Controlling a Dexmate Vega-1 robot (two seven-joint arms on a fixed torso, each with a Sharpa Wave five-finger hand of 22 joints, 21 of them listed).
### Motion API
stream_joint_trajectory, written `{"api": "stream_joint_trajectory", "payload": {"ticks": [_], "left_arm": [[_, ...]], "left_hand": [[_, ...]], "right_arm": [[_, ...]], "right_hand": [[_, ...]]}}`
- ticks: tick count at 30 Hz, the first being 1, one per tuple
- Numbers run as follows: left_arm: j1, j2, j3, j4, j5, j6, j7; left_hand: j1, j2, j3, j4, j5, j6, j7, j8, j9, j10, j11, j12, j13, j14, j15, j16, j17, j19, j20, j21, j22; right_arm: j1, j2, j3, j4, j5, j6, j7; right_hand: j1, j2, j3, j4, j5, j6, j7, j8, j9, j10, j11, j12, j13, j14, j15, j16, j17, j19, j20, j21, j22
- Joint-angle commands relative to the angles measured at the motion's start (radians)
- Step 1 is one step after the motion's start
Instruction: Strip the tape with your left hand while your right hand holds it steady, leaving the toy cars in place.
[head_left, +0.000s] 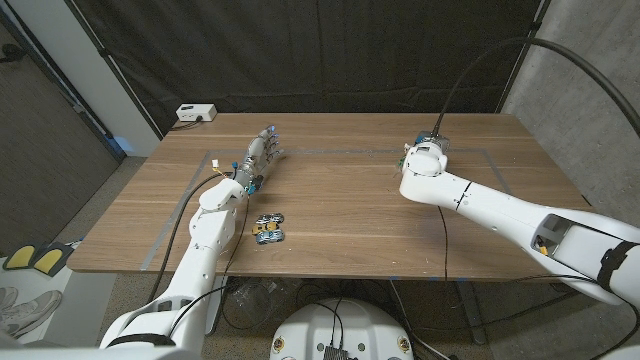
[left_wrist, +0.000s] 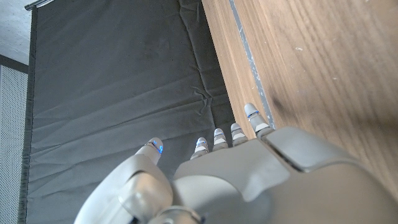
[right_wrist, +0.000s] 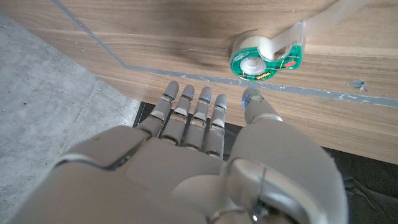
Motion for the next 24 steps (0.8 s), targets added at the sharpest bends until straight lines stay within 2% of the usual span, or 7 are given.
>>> {"api": "stream_joint_trajectory", "payload": {"ticks": [1, 8, 15, 20, 24], "left_arm": [[0.017, 0.002, -0.005, -0.028, 0.001, 0.02, 0.003], [0.022, 0.005, -0.004, -0.037, -0.001, 0.023, 0.006], [0.022, 0.006, -0.003, -0.032, -0.003, 0.022, 0.005], [0.015, 0.006, -0.003, -0.023, -0.004, 0.017, 0.002], [0.01, 0.005, -0.002, -0.016, -0.004, 0.016, 0.0]], "left_hand": [[0.0, -0.003, -0.005, -0.001, -0.002, 0.005, -0.001, 0.0, 0.003, 0.003, 0.002, 0.0, 0.006, 0.005, -0.002, 0.003, 0.005, -0.107, 0.004, -0.003, 0.001], [0.0, -0.003, -0.005, 0.0, -0.002, 0.004, -0.002, -0.001, 0.003, 0.003, 0.002, -0.001, 0.006, 0.006, -0.002, 0.003, 0.005, -0.107, 0.005, -0.004, 0.001], [-0.001, -0.003, -0.006, 0.0, -0.002, 0.005, -0.002, -0.002, 0.003, 0.005, 0.002, -0.001, 0.006, 0.007, -0.002, 0.002, 0.005, -0.106, 0.005, -0.005, 0.001], [-0.001, -0.003, -0.006, 0.0, -0.002, 0.007, -0.001, -0.001, 0.003, 0.007, 0.004, -0.001, 0.006, 0.007, -0.002, 0.001, 0.005, -0.106, 0.005, -0.006, 0.001], [-0.001, -0.003, -0.006, 0.001, -0.002, 0.008, -0.001, -0.002, 0.003, 0.008, 0.004, -0.001, 0.006, 0.007, -0.002, 0.001, 0.005, -0.106, 0.005, -0.006, 0.001]], "right_arm": [[0.059, 0.038, -0.064, 0.091, 0.022, 0.002, -0.003], [0.072, 0.056, -0.074, 0.133, 0.021, 0.016, -0.011], [0.087, 0.078, -0.087, 0.184, 0.02, 0.027, -0.004], [0.095, 0.09, -0.095, 0.212, 0.014, 0.029, -0.002], [0.107, 0.103, -0.106, 0.242, 0.012, 0.032, 0.007]], "right_hand": [[0.006, -0.017, -0.016, 0.005, -0.005, 0.025, -0.003, 0.009, 0.005, 0.023, -0.006, 0.011, 0.005, 0.022, -0.104, 0.012, 0.008, 0.016, -0.003, 0.008, 0.004], [0.015, -0.032, -0.036, 0.01, -0.002, 0.057, -0.006, 0.015, 0.005, 0.054, -0.014, 0.021, 0.007, 0.051, -0.119, 0.025, 0.014, 0.029, -0.005, 0.012, 0.005], [0.049, -0.045, -0.048, 0.004, 0.006, 0.094, -0.018, 0.021, 0.005, 0.092, -0.014, 0.032, 0.009, 0.086, -0.137, 0.04, 0.019, 0.045, -0.014, 0.016, 0.005], [0.073, -0.049, -0.049, -0.001, 0.01, 0.104, -0.021, 0.022, 0.005, 0.102, -0.018, 0.035, 0.009, 0.089, -0.139, 0.042, 0.02, 0.053, -0.014, 0.019, 0.005], [0.129, -0.045, -0.038, -0.011, 0.017, 0.105, -0.025, 0.017, 0.006, 0.103, -0.021, 0.033, 0.01, 0.093, -0.144, 0.041, 0.02, 0.055, -0.015, 0.02, 0.006]]}}
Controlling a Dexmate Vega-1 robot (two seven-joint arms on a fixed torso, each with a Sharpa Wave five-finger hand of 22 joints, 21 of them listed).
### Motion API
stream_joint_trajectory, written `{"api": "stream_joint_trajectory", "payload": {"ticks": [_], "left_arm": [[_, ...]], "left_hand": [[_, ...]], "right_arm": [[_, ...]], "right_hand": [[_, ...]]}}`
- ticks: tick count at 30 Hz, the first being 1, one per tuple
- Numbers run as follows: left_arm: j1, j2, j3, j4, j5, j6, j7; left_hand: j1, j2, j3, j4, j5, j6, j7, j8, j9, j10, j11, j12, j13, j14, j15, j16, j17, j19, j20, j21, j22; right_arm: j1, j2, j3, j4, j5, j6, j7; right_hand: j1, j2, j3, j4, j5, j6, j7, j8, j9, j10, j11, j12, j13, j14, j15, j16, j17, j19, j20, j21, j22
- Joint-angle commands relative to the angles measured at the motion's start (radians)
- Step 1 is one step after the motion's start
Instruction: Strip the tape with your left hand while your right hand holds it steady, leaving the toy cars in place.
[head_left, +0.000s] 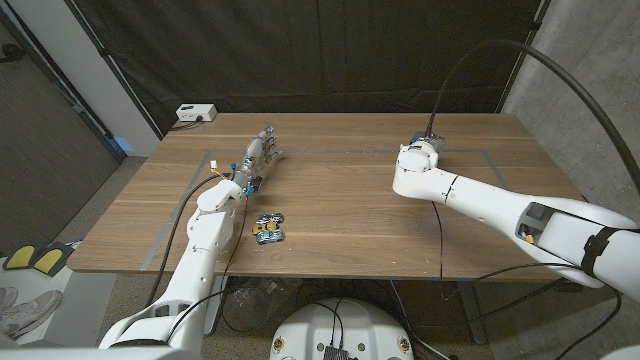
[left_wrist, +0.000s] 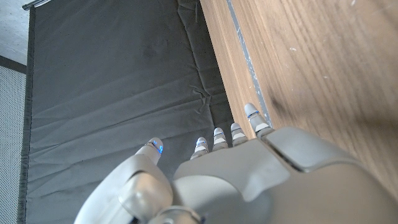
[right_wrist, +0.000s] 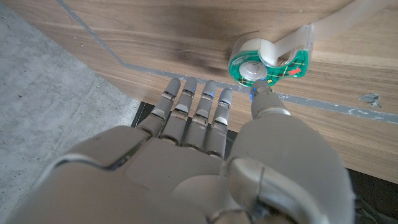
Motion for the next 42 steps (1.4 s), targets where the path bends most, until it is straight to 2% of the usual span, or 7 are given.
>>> {"api": "stream_joint_trajectory", "payload": {"ticks": [1, 15, 19, 26, 33, 37, 42], "left_arm": [[-0.01, 0.0, 0.001, 0.015, -0.002, -0.005, -0.003], [-0.024, -0.004, 0.001, 0.026, 0.007, 0.002, 0.001], [-0.029, -0.006, 0.001, 0.032, 0.012, 0.0, 0.002], [-0.039, -0.012, 0.003, 0.044, 0.016, 0.0, 0.0], [-0.049, -0.016, 0.004, 0.054, 0.024, -0.001, -0.002], [-0.056, -0.02, 0.004, 0.062, 0.028, -0.003, -0.002], [-0.059, -0.022, 0.003, 0.065, 0.032, -0.004, -0.002]], "left_hand": [[-0.001, -0.003, -0.007, 0.001, -0.002, 0.004, 0.002, -0.002, 0.003, 0.003, -0.001, -0.001, 0.001, 0.004, 0.002, 0.001, 0.006, -0.106, 0.005, -0.002, 0.003], [-0.003, -0.004, -0.009, 0.002, -0.002, 0.006, 0.002, -0.003, 0.003, 0.005, -0.003, -0.002, 0.001, 0.005, 0.002, 0.0, 0.006, -0.104, 0.006, -0.005, 0.003], [-0.003, -0.004, -0.009, 0.002, -0.002, 0.006, 0.002, -0.003, 0.003, 0.005, -0.002, -0.003, 0.001, 0.005, 0.002, -0.001, 0.006, -0.105, 0.006, -0.006, 0.003], [-0.004, -0.004, -0.01, 0.002, -0.002, 0.005, 0.003, -0.004, 0.003, 0.005, -0.002, -0.003, 0.002, 0.005, 0.004, -0.002, 0.006, -0.106, 0.007, -0.008, 0.003], [-0.005, -0.004, -0.011, 0.003, -0.002, 0.005, 0.002, -0.004, 0.004, 0.005, -0.002, -0.005, 0.002, 0.005, 0.002, -0.002, 0.007, -0.105, 0.007, -0.009, 0.003], [-0.006, -0.004, -0.012, 0.003, -0.002, 0.005, 0.003, -0.005, 0.004, 0.005, -0.002, -0.005, 0.002, 0.005, 0.003, -0.003, 0.007, -0.105, 0.007, -0.01, 0.003], [-0.006, -0.004, -0.012, 0.004, -0.002, 0.005, 0.002, -0.005, 0.004, 0.006, -0.001, -0.006, 0.002, 0.004, 0.003, -0.004, 0.007, -0.105, 0.007, -0.011, 0.003]], "right_arm": [[0.031, 0.036, -0.03, 0.086, -0.008, 0.014, 0.016], [0.066, 0.088, -0.053, 0.215, -0.019, 0.055, 0.053], [0.077, 0.102, -0.064, 0.249, -0.028, 0.063, 0.069], [0.082, 0.113, -0.067, 0.282, -0.037, 0.078, 0.095], [0.08, 0.121, -0.059, 0.302, -0.048, 0.075, 0.101], [0.089, 0.125, -0.066, 0.318, -0.049, 0.08, 0.127], [0.105, 0.137, -0.075, 0.355, -0.046, 0.092, 0.165]], "right_hand": [[0.046, 0.002, 0.009, -0.011, 0.01, 0.006, -0.006, 0.004, 0.006, 0.008, -0.006, 0.003, 0.005, 0.013, -0.137, 0.006, 0.002, 0.014, -0.003, 0.004, 0.006], [0.056, -0.008, -0.005, 0.002, 0.008, -0.002, -0.011, -0.004, 0.006, -0.004, -0.013, -0.004, 0.006, 0.005, -0.14, 0.005, 0.007, 0.013, -0.004, 0.004, 0.006], [0.081, 0.0, 0.001, -0.001, 0.012, 0.001, -0.012, -0.005, 0.006, 0.002, -0.013, -0.003, 0.006, 0.014, -0.146, 0.008, 0.009, 0.015, -0.007, 0.006, 0.006], [0.114, 0.011, 0.001, 0.002, 0.01, 0.047, -0.024, 0.008, 0.006, 0.024, -0.024, 0.003, 0.007, 0.031, -0.159, 0.018, 0.016, 0.027, -0.017, 0.013, 0.008], [0.159, 0.033, -0.005, 0.008, 0.002, 0.128, -0.042, 0.025, 0.005, 0.09, -0.042, 0.024, 0.007, 0.113, -0.173, 0.062, 0.035, 0.055, -0.042, 0.032, 0.012], [0.229, 0.054, -0.017, 0.003, -0.009, 0.158, -0.053, 0.016, 0.006, 0.135, -0.044, 0.035, 0.01, 0.239, -0.187, 0.154, 0.1, 0.094, -0.067, 0.075, 0.023], [0.278, 0.059, -0.02, 0.0, -0.01, 0.177, -0.058, 0.011, 0.007, 0.152, -0.048, 0.037, 0.012, 0.294, -0.19, 0.192, 0.135, 0.104, -0.077, 0.103, 0.03]]}}
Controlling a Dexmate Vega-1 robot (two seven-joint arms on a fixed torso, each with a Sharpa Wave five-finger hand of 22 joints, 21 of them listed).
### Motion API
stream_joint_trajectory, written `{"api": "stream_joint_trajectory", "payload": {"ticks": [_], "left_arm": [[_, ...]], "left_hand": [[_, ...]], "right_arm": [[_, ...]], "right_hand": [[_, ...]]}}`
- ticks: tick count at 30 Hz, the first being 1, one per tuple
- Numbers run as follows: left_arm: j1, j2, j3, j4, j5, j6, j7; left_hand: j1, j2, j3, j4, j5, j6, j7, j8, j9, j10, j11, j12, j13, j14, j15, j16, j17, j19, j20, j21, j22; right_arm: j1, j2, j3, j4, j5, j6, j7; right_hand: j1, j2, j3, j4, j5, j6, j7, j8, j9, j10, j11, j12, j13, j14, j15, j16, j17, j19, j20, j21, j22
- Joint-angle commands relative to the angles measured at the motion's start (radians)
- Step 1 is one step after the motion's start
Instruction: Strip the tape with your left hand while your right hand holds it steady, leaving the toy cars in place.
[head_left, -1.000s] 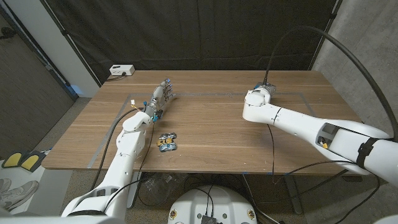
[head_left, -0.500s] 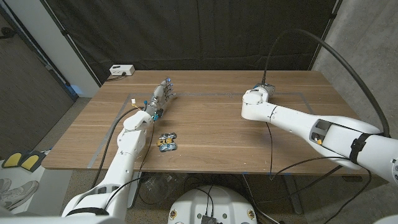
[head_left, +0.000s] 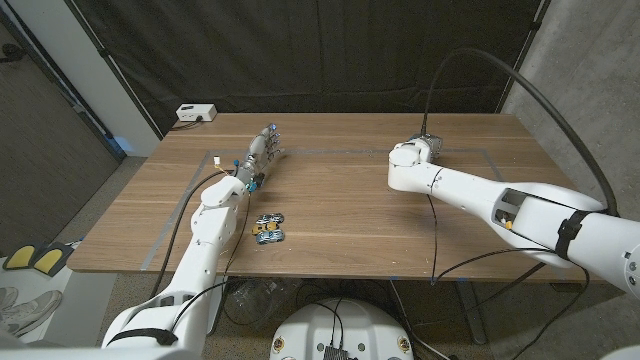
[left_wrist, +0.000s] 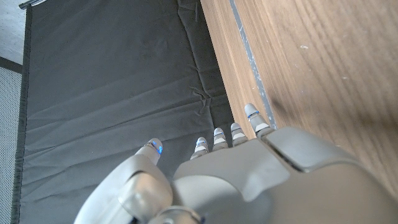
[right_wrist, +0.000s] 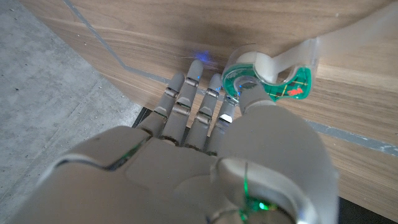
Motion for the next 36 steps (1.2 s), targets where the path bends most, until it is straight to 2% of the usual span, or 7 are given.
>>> {"api": "stream_joint_trajectory", "payload": {"ticks": [1, 8, 11, 14, 22, 29, 36], "left_arm": [[-0.014, -0.009, -0.001, 0.016, 0.012, -0.004, -0.002], [-0.015, -0.01, -0.003, 0.013, 0.015, -0.001, -0.002], [-0.014, -0.01, -0.004, 0.011, 0.016, 0.0, -0.002], [-0.012, -0.009, -0.005, 0.007, 0.016, 0.001, -0.004], [-0.011, -0.008, -0.007, 0.008, 0.011, -0.003, -0.011], [-0.019, -0.004, -0.001, 0.024, 0.015, -0.027, -0.023], [-0.039, 0.013, 0.022, 0.047, 0.019, -0.046, -0.08]], "left_hand": [[-0.002, 0.0, -0.003, 0.002, -0.002, 0.003, 0.0, 0.0, 0.004, 0.006, -0.001, -0.001, 0.002, 0.005, 0.003, -0.004, 0.002, -0.105, 0.007, -0.004, 0.001], [-0.003, 0.0, -0.003, 0.003, -0.001, 0.004, 0.0, 0.0, 0.004, 0.007, -0.001, -0.001, 0.002, 0.006, 0.004, -0.004, 0.002, -0.104, 0.007, -0.005, 0.001], [-0.003, 0.0, -0.004, 0.003, -0.001, 0.004, 0.0, 0.0, 0.004, 0.006, -0.001, -0.002, 0.002, 0.006, 0.003, -0.004, 0.002, -0.104, 0.008, -0.005, 0.001], [-0.003, 0.0, -0.004, 0.003, -0.001, 0.004, 0.001, -0.001, 0.004, 0.007, -0.001, -0.002, 0.002, 0.007, 0.004, -0.004, 0.002, -0.103, 0.008, -0.005, 0.001], [-0.004, 0.0, -0.005, 0.003, -0.001, 0.004, 0.001, -0.001, 0.004, 0.007, 0.0, -0.003, 0.002, 0.006, 0.004, -0.005, 0.002, -0.102, 0.007, -0.007, 0.001], [-0.003, 0.001, -0.004, 0.002, -0.001, 0.007, 0.003, 0.0, 0.004, 0.012, -0.001, -0.002, 0.002, 0.01, 0.002, -0.004, 0.002, -0.1, 0.007, -0.008, 0.001], [0.067, 0.001, 0.023, -0.046, -0.012, 0.128, 0.035, 0.033, 0.003, 0.126, 0.004, 0.028, 0.002, 0.086, -0.008, 0.009, -0.005, -0.066, 0.021, -0.015, -0.001]], "right_arm": [[0.031, 0.023, -0.019, 0.078, 0.003, 0.025, 0.084], [0.05, 0.04, -0.021, 0.131, 0.01, 0.056, 0.136], [0.045, 0.037, -0.006, 0.124, 0.01, 0.065, 0.136], [0.024, 0.028, 0.019, 0.095, 0.002, 0.062, 0.102], [-0.072, -0.013, 0.139, -0.044, -0.002, 0.062, -0.043], [-0.244, -0.018, 0.346, -0.189, 0.028, 0.151, -0.315], [-0.359, 0.026, 0.486, -0.231, 0.065, 0.288, -0.538]], "right_hand": [[0.051, 0.006, -0.008, -0.002, -0.002, 0.035, -0.003, 0.0, 0.002, 0.035, -0.007, 0.014, 0.003, 0.059, -0.167, 0.041, 0.037, 0.016, -0.052, 0.029, 0.01], [0.118, 0.01, -0.035, 0.013, -0.011, 0.18, 0.002, 0.032, 0.016, 0.201, 0.005, 0.072, 0.029, 0.185, -0.167, 0.126, 0.122, 0.031, -0.068, 0.124, 0.032], [0.124, 0.01, -0.061, 0.02, -0.014, 0.242, 0.003, 0.065, 0.049, 0.291, -0.001, 0.117, 0.063, 0.26, -0.165, 0.183, 0.178, 0.037, -0.076, 0.185, 0.043], [0.132, 0.009, -0.083, 0.021, -0.012, 0.253, 0.009, 0.082, 0.08, 0.376, -0.005, 0.161, 0.103, 0.311, -0.163, 0.241, 0.243, 0.04, -0.078, 0.249, 0.057], [0.132, 0.019, -0.087, 0.026, -0.01, 0.242, 0.012, 0.083, 0.093, 0.38, -0.02, 0.168, 0.122, 0.317, -0.162, 0.257, 0.268, 0.041, -0.082, 0.277, 0.064], [0.133, 0.022, -0.089, 0.027, -0.009, 0.24, 0.015, 0.086, 0.101, 0.377, -0.022, 0.17, 0.134, 0.309, -0.162, 0.258, 0.279, 0.035, -0.08, 0.293, 0.067], [0.134, 0.024, -0.09, 0.027, -0.008, 0.238, 0.017, 0.087, 0.107, 0.376, -0.022, 0.172, 0.143, 0.302, -0.161, 0.257, 0.287, 0.027, -0.077, 0.304, 0.068]]}}
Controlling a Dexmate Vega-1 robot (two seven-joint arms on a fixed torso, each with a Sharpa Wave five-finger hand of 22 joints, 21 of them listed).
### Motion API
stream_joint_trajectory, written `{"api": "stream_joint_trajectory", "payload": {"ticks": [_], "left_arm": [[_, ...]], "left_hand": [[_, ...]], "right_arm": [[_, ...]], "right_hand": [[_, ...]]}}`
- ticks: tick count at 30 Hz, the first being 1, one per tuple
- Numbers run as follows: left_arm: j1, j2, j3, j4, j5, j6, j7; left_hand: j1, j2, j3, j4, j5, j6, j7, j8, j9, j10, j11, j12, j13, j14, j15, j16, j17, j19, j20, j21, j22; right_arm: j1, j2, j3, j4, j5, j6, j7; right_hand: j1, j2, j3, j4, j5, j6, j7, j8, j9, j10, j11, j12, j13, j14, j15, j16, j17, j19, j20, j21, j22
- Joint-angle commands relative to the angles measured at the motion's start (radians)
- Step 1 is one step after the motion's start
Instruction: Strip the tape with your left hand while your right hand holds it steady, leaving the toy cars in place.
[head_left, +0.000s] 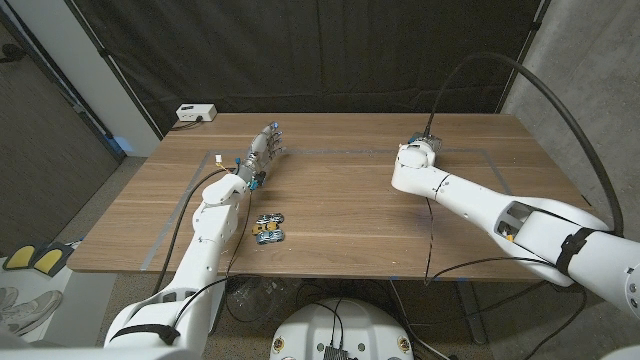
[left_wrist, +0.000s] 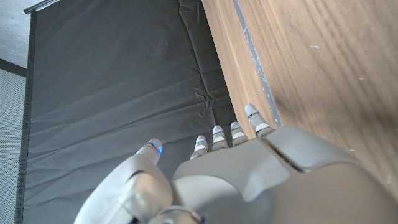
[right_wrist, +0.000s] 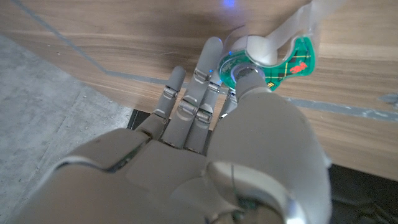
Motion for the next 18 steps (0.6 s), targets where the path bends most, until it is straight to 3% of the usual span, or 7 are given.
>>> {"api": "stream_joint_trajectory", "payload": {"ticks": [1, 5, 18], "left_arm": [[-0.026, 0.023, 0.028, 0.03, 0.004, -0.036, -0.084], [-0.037, 0.038, 0.046, 0.028, 0.008, -0.04, -0.133], [-0.067, 0.041, 0.068, 0.057, -0.014, -0.06, -0.236]], "left_hand": [[0.048, 0.003, 0.018, -0.03, -0.009, 0.06, 0.018, 0.016, 0.003, 0.058, 0.009, 0.015, 0.002, 0.046, -0.001, 0.014, -0.002, -0.059, 0.018, -0.008, 0.001], [0.099, 0.004, 0.039, -0.062, -0.029, 0.143, 0.052, 0.029, 0.003, 0.13, 0.012, 0.027, 0.003, 0.117, -0.011, 0.027, -0.001, -0.024, 0.025, -0.01, 0.002], [0.168, -0.006, 0.064, -0.109, -0.055, 0.298, 0.098, 0.055, 0.007, 0.269, 0.009, 0.051, 0.007, 0.259, -0.039, 0.06, 0.009, 0.05, 0.03, -0.006, 0.004]], "right_arm": [[-0.261, 0.035, 0.317, -0.167, 0.052, 0.198, -0.376], [-0.302, 0.045, 0.359, -0.188, 0.07, 0.265, -0.444], [-0.397, 0.052, 0.464, -0.236, 0.157, 0.514, -0.558]], "right_hand": [[0.012, 0.023, -0.003, 0.004, 0.004, 0.072, -0.018, 0.007, 0.102, 0.119, -0.089, 0.101, 0.04, -0.009, -0.055, 0.006, 0.007, -0.005, -0.071, 0.011, 0.003], [0.012, 0.023, -0.003, 0.004, 0.004, 0.073, -0.017, 0.007, 0.103, 0.121, -0.089, 0.102, 0.043, -0.012, -0.055, 0.005, 0.01, -0.008, -0.07, 0.016, 0.003], [0.012, 0.023, -0.004, 0.005, 0.004, 0.073, -0.015, 0.006, 0.104, 0.12, -0.089, 0.104, 0.057, -0.019, -0.055, 0.0, 0.018, -0.013, -0.071, 0.033, 0.001]]}}
